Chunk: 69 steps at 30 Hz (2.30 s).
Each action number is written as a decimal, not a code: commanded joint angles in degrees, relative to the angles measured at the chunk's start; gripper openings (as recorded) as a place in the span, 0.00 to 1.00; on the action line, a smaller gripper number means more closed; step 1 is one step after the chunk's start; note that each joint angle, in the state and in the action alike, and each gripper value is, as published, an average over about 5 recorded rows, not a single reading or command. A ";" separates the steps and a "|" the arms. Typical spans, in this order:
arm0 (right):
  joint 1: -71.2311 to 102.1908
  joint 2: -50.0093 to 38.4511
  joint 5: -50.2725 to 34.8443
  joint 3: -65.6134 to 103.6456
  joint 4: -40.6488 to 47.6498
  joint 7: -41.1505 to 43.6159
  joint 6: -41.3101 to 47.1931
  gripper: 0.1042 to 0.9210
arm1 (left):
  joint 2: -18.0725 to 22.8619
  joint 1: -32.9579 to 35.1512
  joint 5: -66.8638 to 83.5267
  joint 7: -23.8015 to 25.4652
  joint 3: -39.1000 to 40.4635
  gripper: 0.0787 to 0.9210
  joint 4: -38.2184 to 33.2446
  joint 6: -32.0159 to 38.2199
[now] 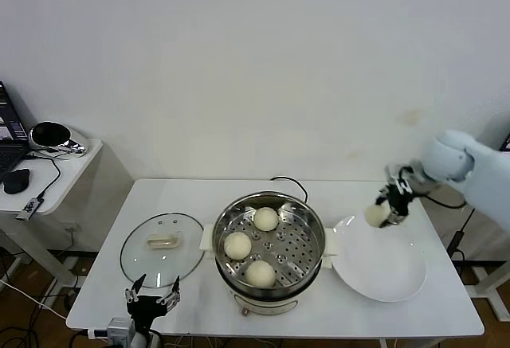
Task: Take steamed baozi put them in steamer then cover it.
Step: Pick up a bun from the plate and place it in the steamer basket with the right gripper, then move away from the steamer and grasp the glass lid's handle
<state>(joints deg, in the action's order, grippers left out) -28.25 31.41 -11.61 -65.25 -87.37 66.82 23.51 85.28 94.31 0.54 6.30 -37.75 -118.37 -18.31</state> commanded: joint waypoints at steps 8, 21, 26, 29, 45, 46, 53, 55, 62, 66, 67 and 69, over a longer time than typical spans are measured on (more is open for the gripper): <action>-21.60 20.68 -25.90 -21.29 -5.68 -3.95 12.09 0.58 | -0.52 -1.57 1.36 0.06 -0.46 0.88 -0.36 0.54; -10.64 27.42 -22.36 -18.15 0.70 -6.31 13.72 0.58 | 0.00 -1.35 1.81 0.07 0.10 0.88 -0.74 0.47; -9.04 28.26 -21.08 -18.30 2.02 -6.69 13.62 0.58 | -0.10 -1.25 1.87 0.03 0.20 0.88 -0.81 0.44; -7.67 29.03 -19.81 -18.02 3.07 -6.72 13.49 0.58 | -0.08 -1.23 2.02 0.12 0.22 0.88 -0.95 0.40; -6.55 27.95 -18.48 -18.05 3.70 -7.31 13.54 0.66 | 0.34 -1.19 2.23 0.16 0.81 0.88 -0.74 0.31; -6.64 27.54 -18.65 -17.72 3.51 -7.33 13.56 0.70 | 0.37 -1.20 2.21 0.15 0.85 0.88 -0.73 0.31; -9.15 21.89 -18.73 -14.71 0.27 -7.06 13.33 0.87 | 0.78 -0.76 1.99 0.12 1.20 0.88 -1.38 0.28; -10.27 19.01 -18.92 -12.42 -1.03 -6.76 13.02 0.88 | 0.91 -0.47 2.05 0.17 1.23 0.88 -1.85 0.27; -0.60 0.41 -23.57 10.29 -7.43 -17.94 8.93 0.88 | 0.82 0.66 6.15 -0.25 1.62 0.88 -2.86 0.28; 18.63 -7.47 -25.40 32.83 -11.01 -29.48 5.15 0.88 | 0.70 0.83 9.91 -1.83 1.82 0.88 -2.73 1.04; 23.77 -8.77 -25.90 37.97 -11.79 -31.75 3.46 0.88 | 0.74 0.83 10.20 -1.99 1.76 0.88 -2.64 1.51; 35.37 -10.97 -26.79 48.92 -13.12 -35.39 0.11 0.88 | 0.89 0.94 10.07 -2.25 1.62 0.88 -2.47 2.85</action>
<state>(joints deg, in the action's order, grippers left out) -26.46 38.27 -34.10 -58.39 -93.19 49.59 32.31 86.15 94.89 6.07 5.74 -36.08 -120.90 -17.80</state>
